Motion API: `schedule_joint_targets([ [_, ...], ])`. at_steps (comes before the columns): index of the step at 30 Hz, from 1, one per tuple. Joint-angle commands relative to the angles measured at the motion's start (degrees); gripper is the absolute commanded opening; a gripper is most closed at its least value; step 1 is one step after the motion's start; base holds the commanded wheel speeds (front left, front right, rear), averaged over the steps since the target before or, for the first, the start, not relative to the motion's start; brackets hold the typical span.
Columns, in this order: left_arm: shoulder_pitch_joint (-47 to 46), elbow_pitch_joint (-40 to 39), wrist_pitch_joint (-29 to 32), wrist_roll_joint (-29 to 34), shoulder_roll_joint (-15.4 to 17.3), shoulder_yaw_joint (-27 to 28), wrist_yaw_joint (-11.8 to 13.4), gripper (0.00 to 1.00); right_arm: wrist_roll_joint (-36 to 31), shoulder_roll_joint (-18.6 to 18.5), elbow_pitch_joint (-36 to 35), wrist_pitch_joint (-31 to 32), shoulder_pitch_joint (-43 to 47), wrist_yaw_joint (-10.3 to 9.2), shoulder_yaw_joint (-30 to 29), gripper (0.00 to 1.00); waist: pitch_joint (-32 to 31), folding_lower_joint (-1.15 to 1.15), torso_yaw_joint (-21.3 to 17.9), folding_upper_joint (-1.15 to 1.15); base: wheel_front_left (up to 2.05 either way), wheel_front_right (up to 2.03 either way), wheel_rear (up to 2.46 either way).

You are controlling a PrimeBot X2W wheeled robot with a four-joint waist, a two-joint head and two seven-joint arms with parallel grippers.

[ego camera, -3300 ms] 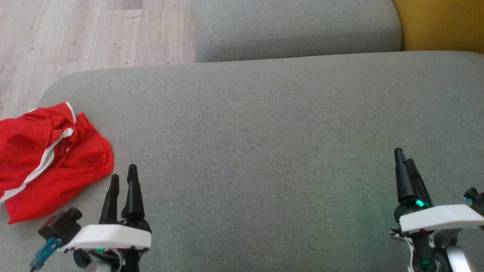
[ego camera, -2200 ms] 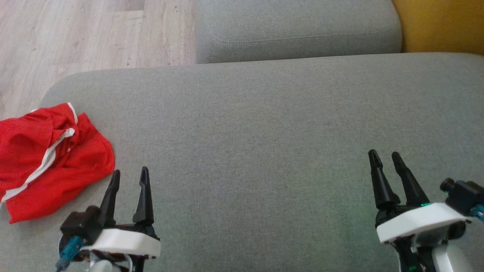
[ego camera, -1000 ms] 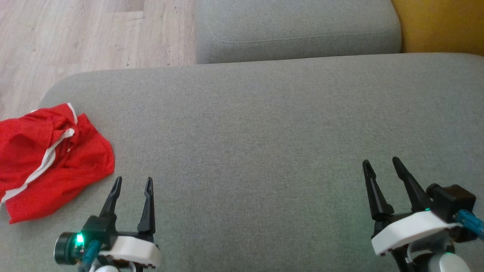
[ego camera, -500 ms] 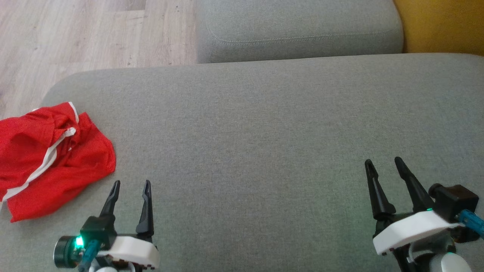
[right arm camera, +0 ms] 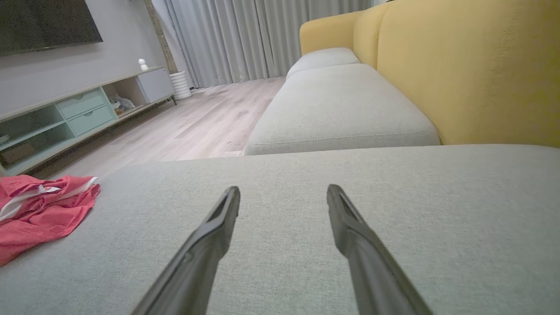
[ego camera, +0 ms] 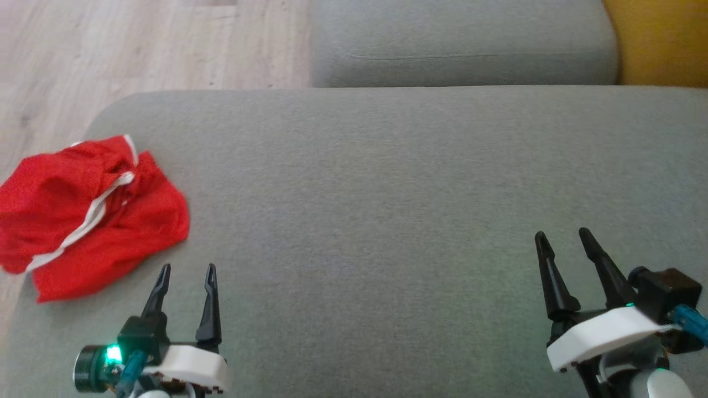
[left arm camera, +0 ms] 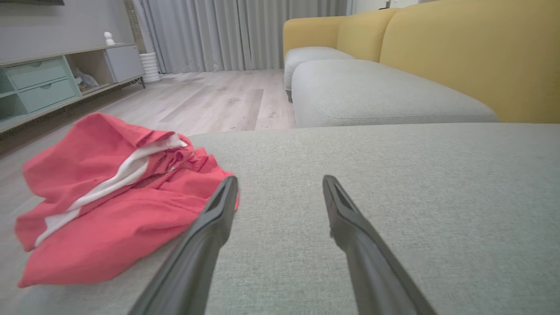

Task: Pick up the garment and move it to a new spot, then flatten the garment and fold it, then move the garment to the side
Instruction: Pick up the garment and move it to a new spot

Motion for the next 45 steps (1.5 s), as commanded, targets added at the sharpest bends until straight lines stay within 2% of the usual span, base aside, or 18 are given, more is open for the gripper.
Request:
schedule_joint_targets([
  [1, -3.2, -1.6, -0.3, 0.6, 1.1, 1.6, 0.5, 1.0, -0.6, -0.3, -2.6, 0.4, -2.0, -0.04, 1.4, 1.0, 0.5, 0.0, 2.0, 0.0, 0.0, 0.0, 0.0],
  [14, -4.3, -2.0, -2.2, -0.3, 1.0, 2.9, 2.6, 1.0, -1.1, -3.3, -4.9, 1.4, -4.8, -0.04, 5.9, 1.0, 3.2, 0.0, 16.0, 0.0, 0.0, 0.0, 0.0],
  [24, -3.8, -2.1, -4.1, -1.5, 0.4, 4.1, 4.0, 1.0, -0.9, -5.4, -5.5, 1.9, -8.1, -0.04, 10.0, 1.0, 4.6, 0.0, 23.5, 0.0, 0.0, 0.0, 0.0],
  [36, -4.0, -2.4, -5.5, -1.4, 0.1, 4.3, 4.1, 1.0, -0.7, -6.2, -5.3, 1.9, -9.4, -0.04, 10.7, 1.0, 5.4, 0.0, 26.1, 0.0, 0.0, 0.0, 0.0],
  [45, -8.9, -0.3, -5.7, 0.1, 0.5, 3.0, 3.4, 1.0, -1.4, -8.0, -8.2, 4.0, -11.5, -0.04, 9.4, 1.0, 11.5, 0.0, 23.6, 0.0, 0.0, 0.0, 0.0],
])
